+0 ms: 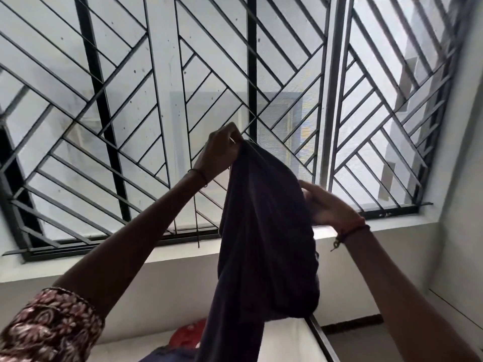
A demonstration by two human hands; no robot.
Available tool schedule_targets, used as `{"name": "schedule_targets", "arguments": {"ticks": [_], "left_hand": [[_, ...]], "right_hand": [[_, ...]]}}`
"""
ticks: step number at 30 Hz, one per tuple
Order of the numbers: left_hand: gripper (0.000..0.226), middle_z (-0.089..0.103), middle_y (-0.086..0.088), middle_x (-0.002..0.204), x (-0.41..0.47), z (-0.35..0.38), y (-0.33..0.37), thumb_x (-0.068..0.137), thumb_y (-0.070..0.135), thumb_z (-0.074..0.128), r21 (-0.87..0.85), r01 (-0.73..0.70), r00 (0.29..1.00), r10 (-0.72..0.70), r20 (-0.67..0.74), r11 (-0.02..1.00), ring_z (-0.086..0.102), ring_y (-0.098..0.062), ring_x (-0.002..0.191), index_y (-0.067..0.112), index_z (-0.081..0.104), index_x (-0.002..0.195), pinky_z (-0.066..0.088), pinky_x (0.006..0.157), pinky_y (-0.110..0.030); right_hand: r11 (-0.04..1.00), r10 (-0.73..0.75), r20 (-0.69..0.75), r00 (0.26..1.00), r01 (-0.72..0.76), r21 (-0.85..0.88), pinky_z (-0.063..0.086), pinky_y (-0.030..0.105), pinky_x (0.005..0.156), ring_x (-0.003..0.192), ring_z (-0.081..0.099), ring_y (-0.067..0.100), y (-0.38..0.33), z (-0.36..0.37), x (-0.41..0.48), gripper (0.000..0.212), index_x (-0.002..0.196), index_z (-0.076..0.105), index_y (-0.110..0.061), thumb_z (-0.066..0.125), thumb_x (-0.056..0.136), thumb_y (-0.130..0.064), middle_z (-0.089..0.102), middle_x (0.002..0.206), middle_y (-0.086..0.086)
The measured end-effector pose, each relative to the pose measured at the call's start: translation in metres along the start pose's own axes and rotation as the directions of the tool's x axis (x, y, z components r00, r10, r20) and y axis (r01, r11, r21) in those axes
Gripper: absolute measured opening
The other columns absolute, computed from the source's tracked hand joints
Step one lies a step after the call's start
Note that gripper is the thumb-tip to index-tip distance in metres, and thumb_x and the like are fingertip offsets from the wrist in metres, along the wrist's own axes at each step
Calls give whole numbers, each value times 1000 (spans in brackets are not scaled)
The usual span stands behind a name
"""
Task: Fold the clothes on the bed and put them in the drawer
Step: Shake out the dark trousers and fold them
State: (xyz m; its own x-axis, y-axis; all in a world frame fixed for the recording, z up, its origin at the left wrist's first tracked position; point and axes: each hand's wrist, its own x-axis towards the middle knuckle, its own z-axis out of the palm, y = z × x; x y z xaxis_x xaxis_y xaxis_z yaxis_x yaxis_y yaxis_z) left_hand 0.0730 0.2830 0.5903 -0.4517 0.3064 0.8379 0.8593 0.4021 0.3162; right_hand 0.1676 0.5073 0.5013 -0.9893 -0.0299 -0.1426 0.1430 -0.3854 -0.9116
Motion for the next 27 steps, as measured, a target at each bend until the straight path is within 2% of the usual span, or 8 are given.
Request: {"name": "schedule_targets", "arguments": {"ticks": [3,5,8,10,15,19,23,27], "left_hand": [[9,59,4,75,-3,-5,-5,79,0,57,32,53,998,-54,26,998,52,-8,62,6,62,82,34,55,-3],[9,57,5,72,-14,-9,-14,80,-2,60,30,25,979,-30,202,999,53,-9,64,7,62,83,38,61,-7],[8,63,8,78,-38,-14,-29,84,0,66,-125,28,693,71,717,992,60,-4,72,8,63,86,49,66,-23],[19,68,3,90,-52,-12,-27,87,7,65,-118,141,566,18,824,983,65,-7,83,5,62,106,53,73,-24],[47,52,-3,134,-53,-13,-1,96,34,51,-269,234,812,-36,583,934,50,-8,123,12,41,136,43,103,-26],[49,59,0,127,-60,-5,19,98,48,36,-421,372,731,19,682,827,51,-13,123,14,54,128,36,110,-38],[56,69,7,101,-65,4,49,90,49,29,-525,553,665,37,746,647,64,-11,101,15,46,131,51,84,-26],[45,71,3,87,-66,10,53,88,46,47,-508,569,686,-32,727,646,68,-9,81,8,61,108,52,66,-18]], "right_hand": [[996,-53,28,998,55,-64,54,21,56,59,66,10,-26,0,0,19,81,67,-13,75,70,-27,70,68,-1],[984,-114,49,992,119,-129,57,24,64,71,69,11,-43,5,-4,30,92,69,-12,76,65,-25,73,80,0],[949,-226,54,973,232,-215,57,25,68,79,70,12,-57,15,-8,45,102,67,-13,82,60,-22,74,89,2],[901,-305,79,949,314,-299,57,24,69,79,70,11,-55,25,-9,28,100,66,-13,74,74,-16,74,88,2],[785,-314,256,914,402,-472,54,19,73,83,68,9,-41,48,-14,14,101,65,-11,56,91,-8,72,89,-2],[743,-349,330,877,473,-473,53,21,79,90,66,13,-42,58,-26,21,108,64,-6,57,89,-10,70,99,4],[704,-429,309,849,529,-474,53,19,75,85,68,10,-45,56,-43,14,99,68,-11,59,88,-10,73,90,-1],[680,-491,291,821,570,-461,53,22,77,87,66,14,-38,41,-60,20,104,67,-4,59,90,-16,71,94,5]]}}
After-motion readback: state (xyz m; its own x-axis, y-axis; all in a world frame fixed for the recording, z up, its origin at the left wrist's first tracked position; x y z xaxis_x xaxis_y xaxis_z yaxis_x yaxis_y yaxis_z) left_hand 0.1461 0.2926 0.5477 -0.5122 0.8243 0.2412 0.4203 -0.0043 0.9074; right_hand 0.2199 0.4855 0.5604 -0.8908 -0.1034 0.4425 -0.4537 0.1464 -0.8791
